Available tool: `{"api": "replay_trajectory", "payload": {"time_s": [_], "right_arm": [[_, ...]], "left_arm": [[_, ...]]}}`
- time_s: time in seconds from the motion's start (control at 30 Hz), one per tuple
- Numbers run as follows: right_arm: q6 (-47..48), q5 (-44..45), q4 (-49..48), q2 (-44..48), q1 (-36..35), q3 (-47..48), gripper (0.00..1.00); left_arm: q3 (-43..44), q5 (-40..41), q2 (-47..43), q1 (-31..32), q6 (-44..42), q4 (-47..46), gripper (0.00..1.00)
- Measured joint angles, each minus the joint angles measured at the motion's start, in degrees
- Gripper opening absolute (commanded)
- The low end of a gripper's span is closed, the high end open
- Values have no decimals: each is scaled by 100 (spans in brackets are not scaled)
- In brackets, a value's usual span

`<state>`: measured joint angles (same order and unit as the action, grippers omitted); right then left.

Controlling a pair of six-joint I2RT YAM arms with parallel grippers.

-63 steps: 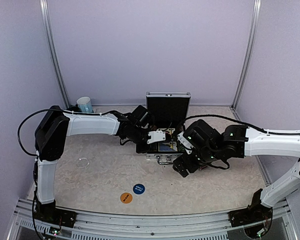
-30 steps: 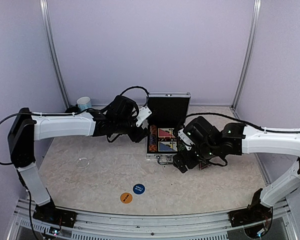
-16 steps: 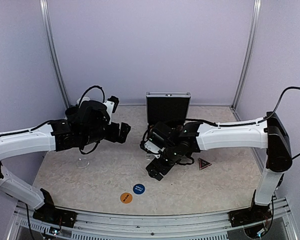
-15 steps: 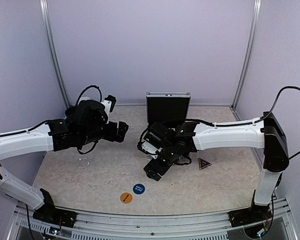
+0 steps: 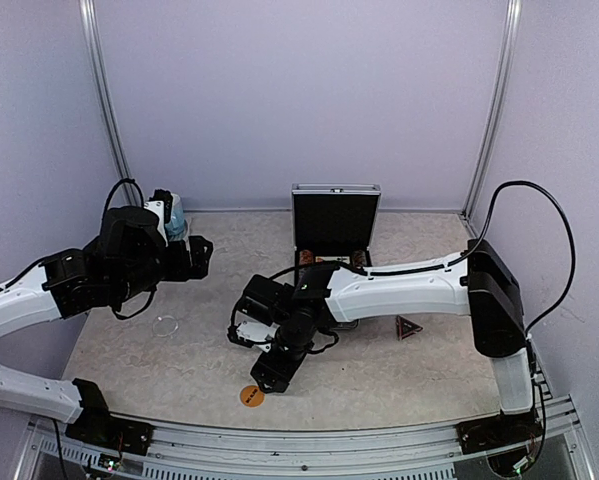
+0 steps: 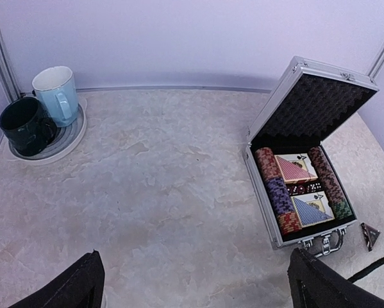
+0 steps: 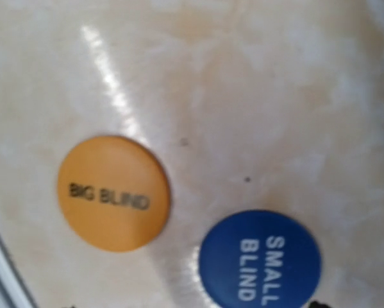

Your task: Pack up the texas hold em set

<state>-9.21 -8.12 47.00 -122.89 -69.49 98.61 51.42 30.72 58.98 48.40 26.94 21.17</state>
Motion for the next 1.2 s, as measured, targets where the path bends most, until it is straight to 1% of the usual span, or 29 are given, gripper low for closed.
{"api": "replay_trajectory", "payload": {"time_s": [0.1,0.23,0.57,1.2], "right_arm": [[-94,-256,-28,0,0,-33,77],[-170,-376,-44,-2,-11,-63,77],[-295,-363,-55,-293,-20,-66,78],[-315,-205,-76,-308,-20,-61,78]], "left_arm": [[-44,9,2,-7,31,76,99],[-81,15,17,-9,59,127,99],[-103,15,31,-11,98,127,99],[-245,15,-7,-28,114,129,99]]}}
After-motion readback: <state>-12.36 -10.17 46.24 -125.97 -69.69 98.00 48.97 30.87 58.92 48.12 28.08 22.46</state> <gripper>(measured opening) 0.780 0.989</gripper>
